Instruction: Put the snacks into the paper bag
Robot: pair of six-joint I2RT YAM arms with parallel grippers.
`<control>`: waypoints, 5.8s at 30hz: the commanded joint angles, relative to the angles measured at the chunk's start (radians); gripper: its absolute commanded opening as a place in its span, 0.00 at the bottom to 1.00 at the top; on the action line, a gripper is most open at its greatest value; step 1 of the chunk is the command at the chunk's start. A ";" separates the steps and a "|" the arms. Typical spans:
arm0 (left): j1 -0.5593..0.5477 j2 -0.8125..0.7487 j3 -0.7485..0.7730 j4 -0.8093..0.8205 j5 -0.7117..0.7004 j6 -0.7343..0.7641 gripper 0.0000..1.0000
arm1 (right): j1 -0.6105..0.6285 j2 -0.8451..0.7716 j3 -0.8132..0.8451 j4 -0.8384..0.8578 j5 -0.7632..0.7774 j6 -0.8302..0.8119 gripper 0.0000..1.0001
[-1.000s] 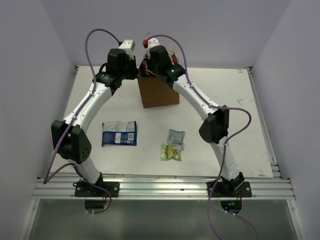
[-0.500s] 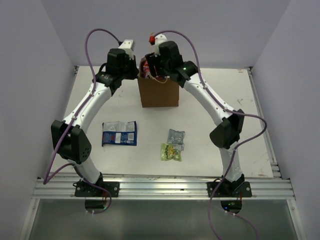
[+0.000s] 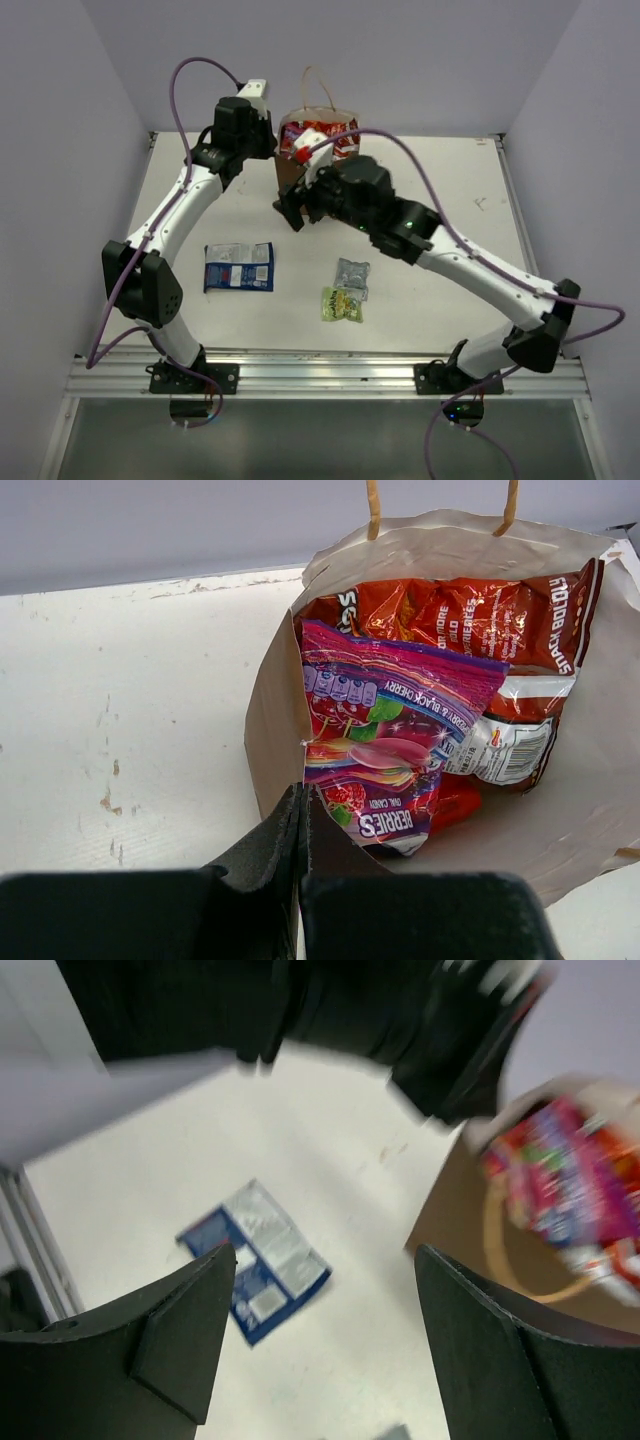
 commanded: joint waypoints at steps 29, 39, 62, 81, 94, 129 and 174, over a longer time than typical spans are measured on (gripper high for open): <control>0.012 -0.082 -0.018 0.055 0.004 0.019 0.00 | 0.137 0.778 -0.025 0.281 0.011 0.035 0.73; 0.012 -0.092 -0.021 0.055 0.003 0.018 0.00 | 0.141 0.815 -0.066 0.226 0.050 0.049 0.21; 0.020 -0.123 -0.042 0.042 -0.017 0.044 0.00 | 0.154 0.039 -0.200 -0.156 0.428 0.069 0.00; 0.021 -0.108 -0.049 0.058 -0.008 0.030 0.00 | -0.187 0.199 0.251 0.178 0.353 -0.281 0.00; 0.023 -0.095 -0.050 0.058 -0.013 0.034 0.00 | -0.328 0.536 0.444 0.045 0.190 -0.259 0.00; 0.037 -0.141 -0.059 0.059 -0.016 0.053 0.00 | -0.383 0.809 0.767 -0.555 -0.135 -0.308 0.00; 0.041 -0.128 -0.066 0.068 0.016 0.025 0.00 | 0.029 -0.050 -0.866 0.068 0.190 0.600 0.84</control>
